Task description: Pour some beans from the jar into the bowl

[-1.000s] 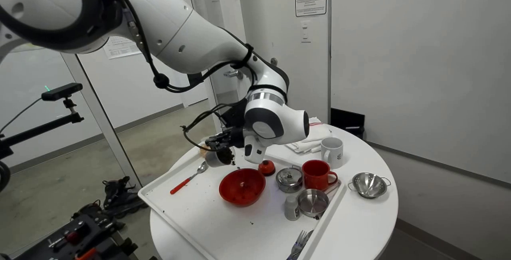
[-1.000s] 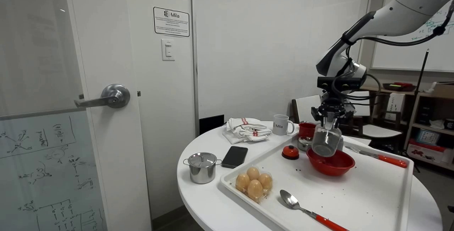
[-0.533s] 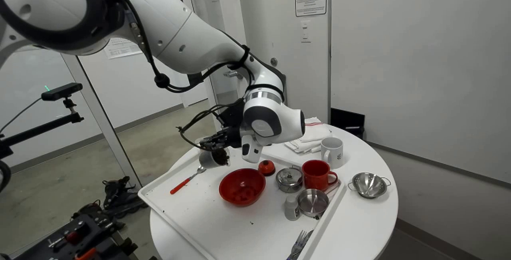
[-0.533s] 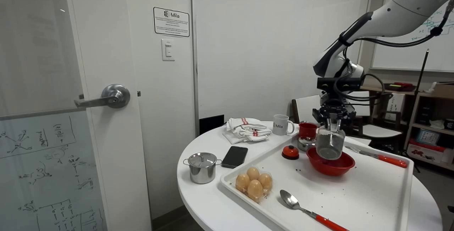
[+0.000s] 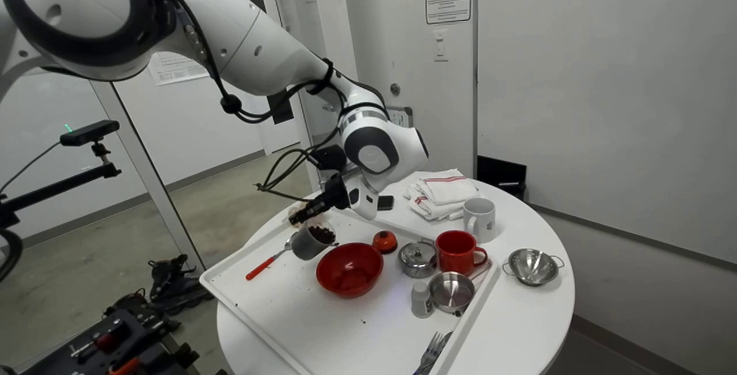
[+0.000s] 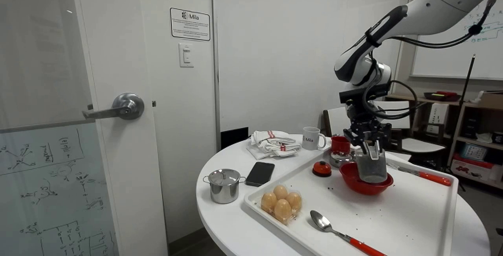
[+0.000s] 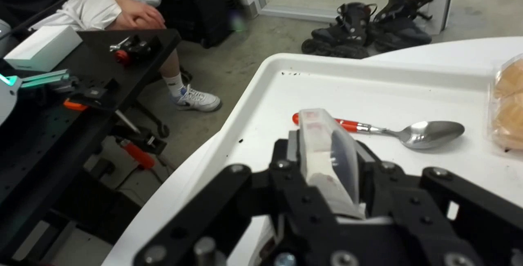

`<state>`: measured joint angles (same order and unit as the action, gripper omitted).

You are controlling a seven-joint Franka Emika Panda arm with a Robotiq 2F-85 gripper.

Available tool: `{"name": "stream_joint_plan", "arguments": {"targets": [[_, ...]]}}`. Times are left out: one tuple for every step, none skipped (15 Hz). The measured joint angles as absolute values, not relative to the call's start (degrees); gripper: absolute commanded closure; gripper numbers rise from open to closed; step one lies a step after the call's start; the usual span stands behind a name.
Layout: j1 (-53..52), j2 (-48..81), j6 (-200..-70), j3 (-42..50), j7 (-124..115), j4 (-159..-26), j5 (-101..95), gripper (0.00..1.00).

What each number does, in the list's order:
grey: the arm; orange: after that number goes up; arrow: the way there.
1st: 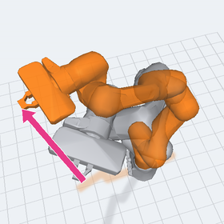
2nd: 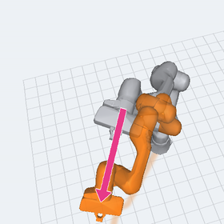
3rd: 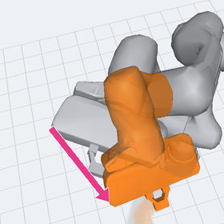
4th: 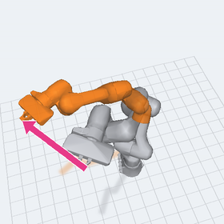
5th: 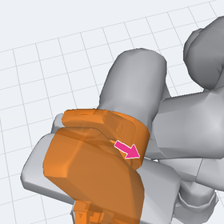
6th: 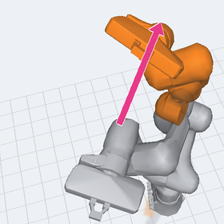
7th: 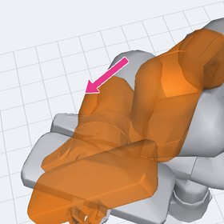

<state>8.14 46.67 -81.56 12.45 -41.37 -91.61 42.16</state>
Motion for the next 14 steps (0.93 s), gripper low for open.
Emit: {"name": "stream_joint_plan", "arguments": {"targets": [[7.0, 46.5, -82.3, 12.5, -43.1, -91.1, 40.4, 0.91], [5.9, 46.4, -83.1, 12.5, -44.8, -90.5, 38.6, 0.91], [4.8, 46.1, -83.8, 12.4, -46.4, -90.0, 36.8, 0.91], [3.7, 45.9, -84.7, 12.4, -48.1, -89.6, 34.7, 0.91], [2.6, 45.4, -85.8, 12.4, -49.7, -89.4, 32.8, 0.91], [1.5, 44.8, -86.9, 12.4, -51.3, -89.4, 30.7, 0.91], [0.5, 44.2, -87.9, 12.2, -52.8, -89.4, 28.4, 0.91], [-0.5, 43.7, -88.8, 12.0, -54.0, -89.4, 26.0, 0.91], [-1.5, 43.2, -89.6, 11.7, -55.0, -89.4, 23.5, 0.91], [-2.6, 42.9, -90.4, 11.3, -55.6, -89.4, 21.0, 0.91], [-3.6, 42.7, -91.2, 10.9, -55.8, -89.4, 18.4, 0.91], [-4.5, 42.5, -92.1, 10.5, -55.8, -89.4, 15.9, 0.91], [-5.4, 42.3, -93.0, 10.1, -55.8, -89.4, 13.4, 0.91], [-6.4, 42.3, -94.0, 9.7, -55.8, -89.4, 10.9, 0.91]]}}
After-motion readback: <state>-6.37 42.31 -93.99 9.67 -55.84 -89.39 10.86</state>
